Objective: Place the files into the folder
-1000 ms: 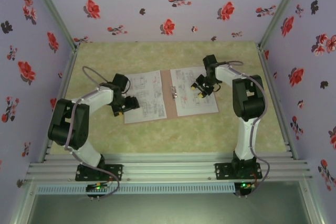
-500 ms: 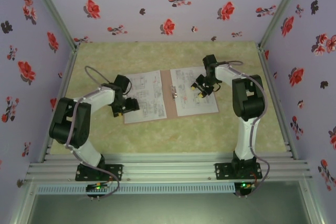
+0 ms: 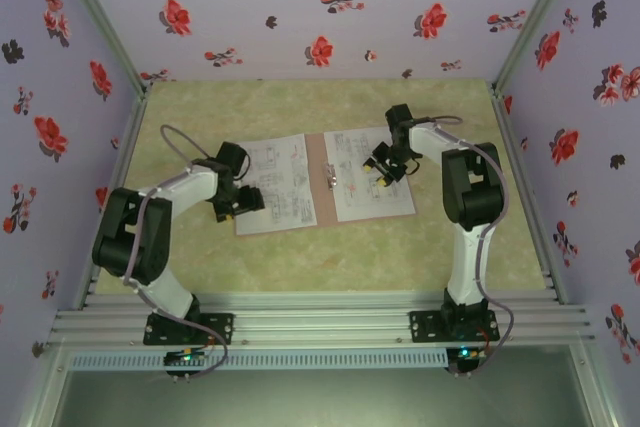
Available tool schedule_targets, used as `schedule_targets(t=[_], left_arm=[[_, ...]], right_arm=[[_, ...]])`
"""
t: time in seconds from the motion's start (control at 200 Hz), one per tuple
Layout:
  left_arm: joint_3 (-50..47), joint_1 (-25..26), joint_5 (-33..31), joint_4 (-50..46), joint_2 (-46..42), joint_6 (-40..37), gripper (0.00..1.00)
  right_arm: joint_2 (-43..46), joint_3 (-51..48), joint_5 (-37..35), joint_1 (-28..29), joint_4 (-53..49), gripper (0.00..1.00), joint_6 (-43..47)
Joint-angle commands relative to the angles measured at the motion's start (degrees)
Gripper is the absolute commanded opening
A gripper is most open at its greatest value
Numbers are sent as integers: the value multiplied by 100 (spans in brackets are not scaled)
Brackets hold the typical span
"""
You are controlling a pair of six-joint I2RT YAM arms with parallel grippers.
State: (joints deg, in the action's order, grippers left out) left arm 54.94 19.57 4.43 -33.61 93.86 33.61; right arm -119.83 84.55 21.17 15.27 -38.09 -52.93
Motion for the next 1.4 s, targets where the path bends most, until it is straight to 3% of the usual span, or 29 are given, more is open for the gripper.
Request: schedule_targets(t=[0.0,0.26,0.575,0.79,1.195,1.395], left_arm=[[199,124,307,216,-430,-126,73],[471,202,470,-46,-995,-39,73],[911,431,815,307,-1390,454,71],[1205,847,924,635,-1377,813,70],[1766,1604,1297,2452,-536,1352,72],[2654,2055,1423,2412,308,1329,73]], right_arm=[[-558,-231,-60,166,-384,43,54],[-583,-198,-67,168,-409,43,54],[-594,-185,-60,172,-419,43,37],[-604,-149,-54,177,-427,43,19],[-603,-140,-36,162,-437,43,53],[-585,-62,29,126,-417,43,98]])
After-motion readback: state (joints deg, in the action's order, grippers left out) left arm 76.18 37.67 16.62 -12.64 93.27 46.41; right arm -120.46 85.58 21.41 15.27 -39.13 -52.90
